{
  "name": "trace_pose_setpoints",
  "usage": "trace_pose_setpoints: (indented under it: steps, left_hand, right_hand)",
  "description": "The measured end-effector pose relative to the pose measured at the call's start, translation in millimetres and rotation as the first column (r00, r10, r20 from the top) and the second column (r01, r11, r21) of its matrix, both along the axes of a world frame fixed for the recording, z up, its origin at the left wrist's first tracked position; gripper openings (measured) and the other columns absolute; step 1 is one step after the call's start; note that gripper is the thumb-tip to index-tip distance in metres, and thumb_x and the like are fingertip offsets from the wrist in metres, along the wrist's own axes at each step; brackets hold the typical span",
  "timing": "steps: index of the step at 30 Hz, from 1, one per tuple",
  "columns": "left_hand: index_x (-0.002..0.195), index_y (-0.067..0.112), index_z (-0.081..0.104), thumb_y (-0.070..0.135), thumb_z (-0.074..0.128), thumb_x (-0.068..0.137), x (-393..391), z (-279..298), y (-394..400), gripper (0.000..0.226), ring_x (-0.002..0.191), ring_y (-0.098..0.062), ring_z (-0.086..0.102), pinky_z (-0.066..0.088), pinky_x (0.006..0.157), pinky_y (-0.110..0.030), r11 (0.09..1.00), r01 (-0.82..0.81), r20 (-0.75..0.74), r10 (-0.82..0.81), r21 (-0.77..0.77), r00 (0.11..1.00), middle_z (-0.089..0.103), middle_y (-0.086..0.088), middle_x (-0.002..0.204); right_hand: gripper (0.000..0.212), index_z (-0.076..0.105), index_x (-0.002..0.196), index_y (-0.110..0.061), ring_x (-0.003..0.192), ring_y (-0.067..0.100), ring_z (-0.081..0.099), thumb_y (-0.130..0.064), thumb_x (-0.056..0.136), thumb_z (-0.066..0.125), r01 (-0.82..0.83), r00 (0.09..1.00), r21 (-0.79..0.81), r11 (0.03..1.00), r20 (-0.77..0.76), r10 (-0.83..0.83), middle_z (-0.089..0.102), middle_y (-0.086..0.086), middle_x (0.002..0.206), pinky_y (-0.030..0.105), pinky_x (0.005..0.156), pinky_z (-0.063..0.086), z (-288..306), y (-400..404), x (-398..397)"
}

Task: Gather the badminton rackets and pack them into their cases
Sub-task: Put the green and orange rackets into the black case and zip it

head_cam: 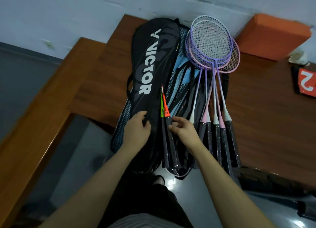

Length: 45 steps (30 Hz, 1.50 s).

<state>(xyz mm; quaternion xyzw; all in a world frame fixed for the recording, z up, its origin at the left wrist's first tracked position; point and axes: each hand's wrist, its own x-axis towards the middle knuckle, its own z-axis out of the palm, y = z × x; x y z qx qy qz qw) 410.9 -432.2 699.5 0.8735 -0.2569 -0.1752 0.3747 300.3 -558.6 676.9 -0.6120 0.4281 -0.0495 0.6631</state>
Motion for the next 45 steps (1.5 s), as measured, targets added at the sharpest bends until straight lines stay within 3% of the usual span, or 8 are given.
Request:
trace_pose_setpoints:
  steps: [4,8,11,17,22,30,39,45]
  left_hand:
    - [0.119,0.013,0.059,0.01,0.06,0.086,3.1,8.3,10.1,0.033,0.084,-0.009,0.058,0.041,0.077,-0.013,0.999,-0.033,-0.108,0.029,-0.042,0.994,0.065,0.001,0.098]
    - [0.12,0.009,0.058,0.007,0.062,0.085,7.4,14.9,14.8,0.036,0.083,-0.009,0.06,0.045,0.074,-0.011,0.991,-0.062,-0.198,0.037,-0.121,0.979,0.063,0.0,0.1]
    - [0.116,0.005,0.06,0.004,0.063,0.084,9.3,19.2,15.7,0.033,0.075,-0.004,0.06,0.048,0.075,-0.009,0.981,-0.05,-0.209,0.01,-0.188,0.978,0.064,0.001,0.093]
    - [0.111,0.005,0.063,-0.001,0.06,0.084,18.6,27.0,18.7,0.028,0.087,-0.016,0.068,0.055,0.082,-0.029,0.947,-0.053,-0.331,-0.058,-0.317,0.942,0.07,-0.009,0.097]
    - [0.11,0.01,0.064,-0.001,0.059,0.085,29.9,31.4,23.1,0.028,0.091,-0.017,0.067,0.053,0.084,-0.032,0.926,-0.11,-0.454,-0.071,-0.361,0.888,0.069,-0.008,0.099]
    - [0.119,0.006,0.058,0.0,0.061,0.084,33.2,36.4,19.5,0.035,0.093,-0.016,0.066,0.054,0.082,-0.031,0.902,-0.188,-0.559,-0.069,-0.389,0.826,0.067,-0.009,0.104]
    - [0.115,0.016,0.057,0.011,0.07,0.08,40.8,48.9,25.2,0.038,0.076,-0.015,0.067,0.056,0.073,-0.027,0.92,-0.044,-0.369,-0.112,-0.39,0.923,0.067,-0.003,0.089]
    - [0.112,0.021,0.053,0.014,0.069,0.08,34.3,57.9,38.6,0.037,0.062,0.0,0.05,0.043,0.06,-0.011,0.932,0.111,-0.106,-0.156,-0.346,0.982,0.049,0.009,0.075]
  right_hand:
    - [0.015,0.061,0.106,-0.012,0.085,0.02,0.061,-0.013,0.094,0.052,0.038,0.999,0.207,0.978,0.017,-0.042,0.065,0.009,0.097,0.028,0.076,0.05,5.7,5.9,-2.6]
    - [0.029,0.063,0.103,-0.013,0.066,0.016,0.046,-0.029,0.098,0.04,0.053,0.989,0.526,0.849,0.093,-0.119,0.055,0.004,0.08,0.029,0.064,0.036,7.0,-2.1,-8.3]
    - [0.033,0.063,0.107,-0.009,0.065,0.017,0.055,-0.03,0.095,0.04,0.013,0.968,0.649,0.761,0.181,-0.171,0.059,0.004,0.076,0.029,0.066,0.044,15.1,-3.5,-8.5]
    - [0.027,0.059,0.116,-0.003,0.068,0.015,0.061,-0.004,0.092,0.047,-0.024,0.953,0.443,0.896,0.281,-0.114,0.07,0.006,0.088,0.025,0.064,0.05,32.5,13.7,7.7]
    - [0.025,0.064,0.114,-0.015,0.1,0.018,0.064,-0.016,0.091,0.056,0.014,0.961,0.238,0.971,0.265,-0.079,0.069,0.005,0.109,0.026,0.08,0.048,39.2,29.4,9.4]
    - [0.037,0.052,0.132,-0.024,0.117,0.024,0.057,-0.023,0.095,0.048,-0.055,0.939,0.527,0.848,0.315,-0.135,0.06,0.008,0.129,0.03,0.088,0.052,49.2,35.3,4.9]
    - [0.037,0.059,0.123,-0.015,0.079,0.018,0.067,-0.002,0.088,0.055,0.044,0.912,0.451,0.891,0.345,-0.22,0.07,0.01,0.099,0.027,0.067,0.056,62.2,36.8,19.8]
    - [0.032,0.057,0.115,-0.013,0.066,0.019,0.059,-0.003,0.085,0.063,0.141,0.923,0.279,0.95,0.309,-0.228,0.056,0.017,0.083,0.026,0.058,0.05,62.6,41.1,38.0]
